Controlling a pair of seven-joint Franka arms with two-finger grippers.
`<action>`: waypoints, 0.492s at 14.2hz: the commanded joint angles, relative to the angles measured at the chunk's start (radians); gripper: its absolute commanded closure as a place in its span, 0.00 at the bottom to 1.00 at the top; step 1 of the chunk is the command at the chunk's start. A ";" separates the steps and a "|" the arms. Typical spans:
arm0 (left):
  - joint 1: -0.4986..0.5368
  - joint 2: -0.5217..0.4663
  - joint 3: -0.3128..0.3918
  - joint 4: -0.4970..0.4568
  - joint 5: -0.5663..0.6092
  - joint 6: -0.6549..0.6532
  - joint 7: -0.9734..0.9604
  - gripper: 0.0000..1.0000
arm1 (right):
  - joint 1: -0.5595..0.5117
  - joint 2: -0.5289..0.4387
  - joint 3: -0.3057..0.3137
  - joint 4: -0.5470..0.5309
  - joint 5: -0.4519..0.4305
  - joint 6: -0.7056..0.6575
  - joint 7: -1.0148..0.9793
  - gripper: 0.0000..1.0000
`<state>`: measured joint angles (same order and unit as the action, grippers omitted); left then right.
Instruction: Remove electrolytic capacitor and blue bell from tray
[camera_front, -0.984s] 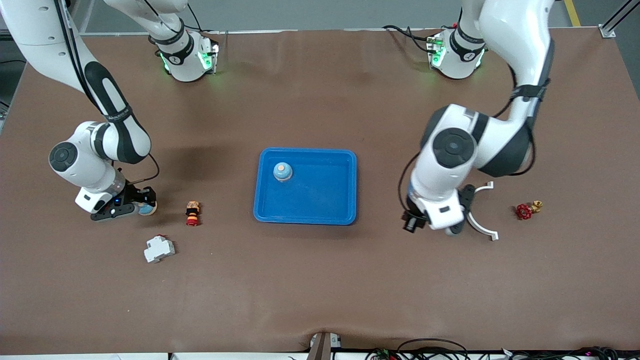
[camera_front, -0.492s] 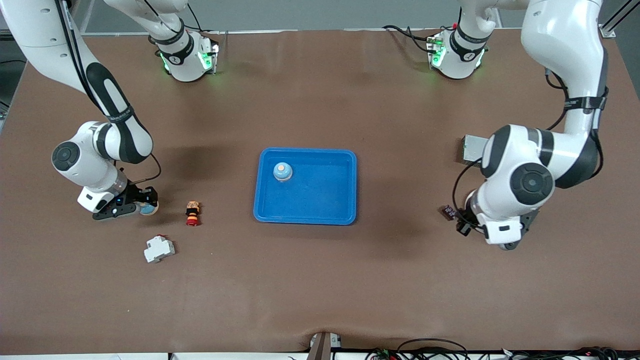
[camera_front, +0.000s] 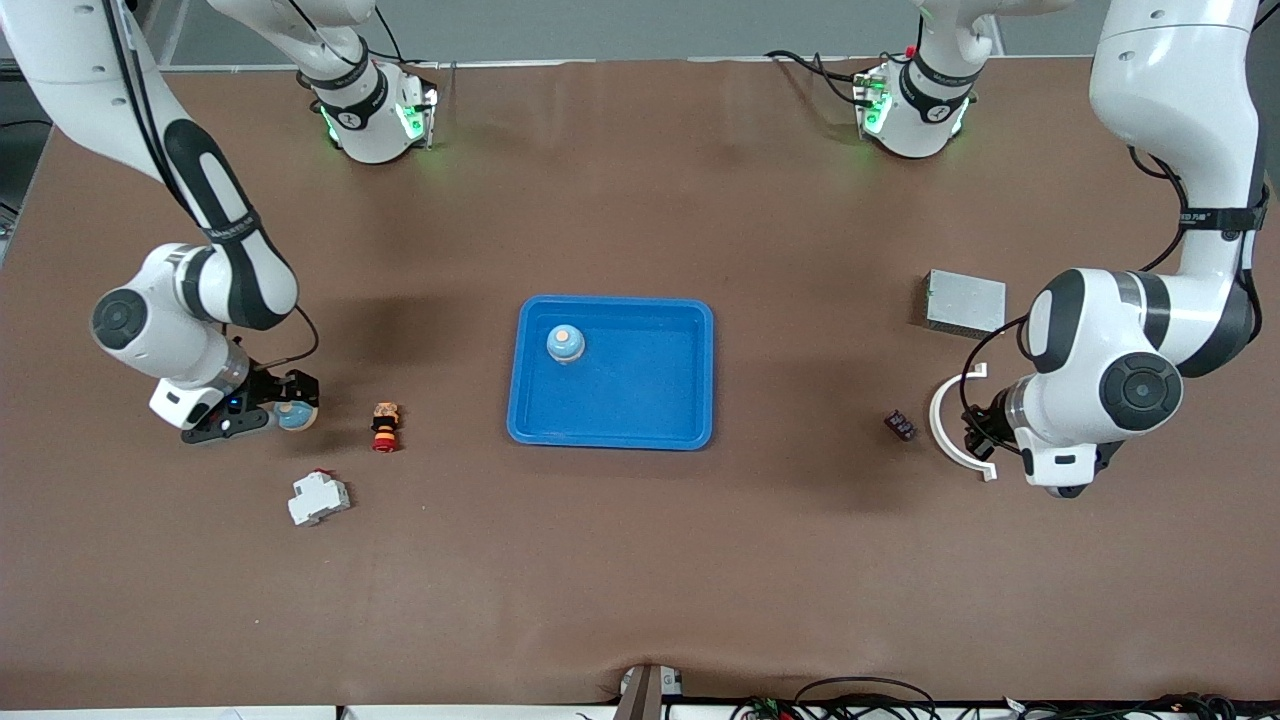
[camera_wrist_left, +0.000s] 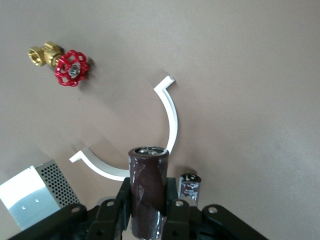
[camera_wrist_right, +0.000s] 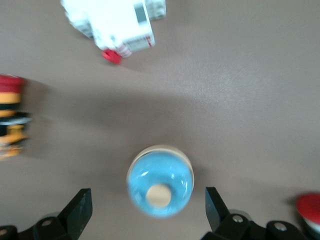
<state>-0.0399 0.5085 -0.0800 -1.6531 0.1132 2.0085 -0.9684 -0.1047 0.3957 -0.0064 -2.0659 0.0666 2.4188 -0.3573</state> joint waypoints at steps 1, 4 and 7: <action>-0.023 -0.013 -0.012 -0.010 -0.026 0.029 -0.009 1.00 | 0.067 -0.122 0.013 0.146 0.021 -0.336 0.220 0.00; -0.038 -0.013 -0.035 0.007 -0.056 0.027 -0.001 1.00 | 0.231 -0.211 0.017 0.145 0.028 -0.402 0.559 0.00; -0.043 0.005 -0.053 0.010 -0.056 0.027 0.000 1.00 | 0.402 -0.216 0.019 0.139 0.088 -0.379 0.815 0.00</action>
<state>-0.0864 0.5094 -0.1201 -1.6478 0.0732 2.0345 -0.9715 0.2069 0.1769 0.0252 -1.9001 0.1164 2.0105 0.3249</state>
